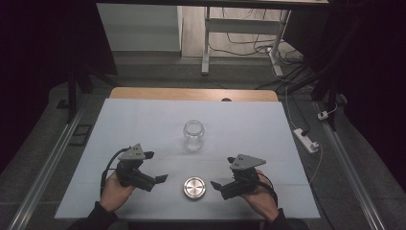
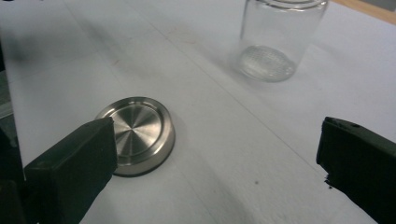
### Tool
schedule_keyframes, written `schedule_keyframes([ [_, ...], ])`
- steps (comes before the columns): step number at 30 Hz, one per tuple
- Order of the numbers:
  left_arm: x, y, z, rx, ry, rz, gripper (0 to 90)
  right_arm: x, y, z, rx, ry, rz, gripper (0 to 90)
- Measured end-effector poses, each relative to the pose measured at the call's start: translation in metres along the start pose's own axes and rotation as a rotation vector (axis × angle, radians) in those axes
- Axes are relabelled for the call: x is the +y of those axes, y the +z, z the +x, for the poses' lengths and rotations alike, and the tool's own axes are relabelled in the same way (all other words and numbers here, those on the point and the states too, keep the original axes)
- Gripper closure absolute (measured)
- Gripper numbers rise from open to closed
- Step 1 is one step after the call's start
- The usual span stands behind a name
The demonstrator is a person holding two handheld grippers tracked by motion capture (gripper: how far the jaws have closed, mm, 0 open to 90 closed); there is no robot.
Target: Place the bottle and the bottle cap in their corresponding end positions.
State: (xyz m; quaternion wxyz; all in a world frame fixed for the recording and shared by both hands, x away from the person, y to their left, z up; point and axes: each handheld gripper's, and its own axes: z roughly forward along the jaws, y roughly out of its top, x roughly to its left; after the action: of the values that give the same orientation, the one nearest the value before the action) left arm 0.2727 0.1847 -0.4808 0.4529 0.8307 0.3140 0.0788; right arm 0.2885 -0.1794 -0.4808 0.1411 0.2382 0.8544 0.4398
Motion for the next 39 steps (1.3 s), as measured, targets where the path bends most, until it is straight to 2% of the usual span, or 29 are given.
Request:
schedule_keyframes([
  [10,-0.018,-0.02,-0.004,0.044,-0.023,-0.01,0.0,-0.007,-0.013,-0.006,-0.042,0.014,0.001,0.0],
  [19,-0.035,-0.04,-0.004,0.088,-0.061,-0.024,0.0,-0.015,-0.027,-0.013,-0.081,0.05,-0.004,0.0],
  [39,-0.078,-0.076,0.002,0.172,-0.176,-0.046,0.0,-0.043,-0.063,-0.027,-0.196,0.125,0.003,0.0],
])
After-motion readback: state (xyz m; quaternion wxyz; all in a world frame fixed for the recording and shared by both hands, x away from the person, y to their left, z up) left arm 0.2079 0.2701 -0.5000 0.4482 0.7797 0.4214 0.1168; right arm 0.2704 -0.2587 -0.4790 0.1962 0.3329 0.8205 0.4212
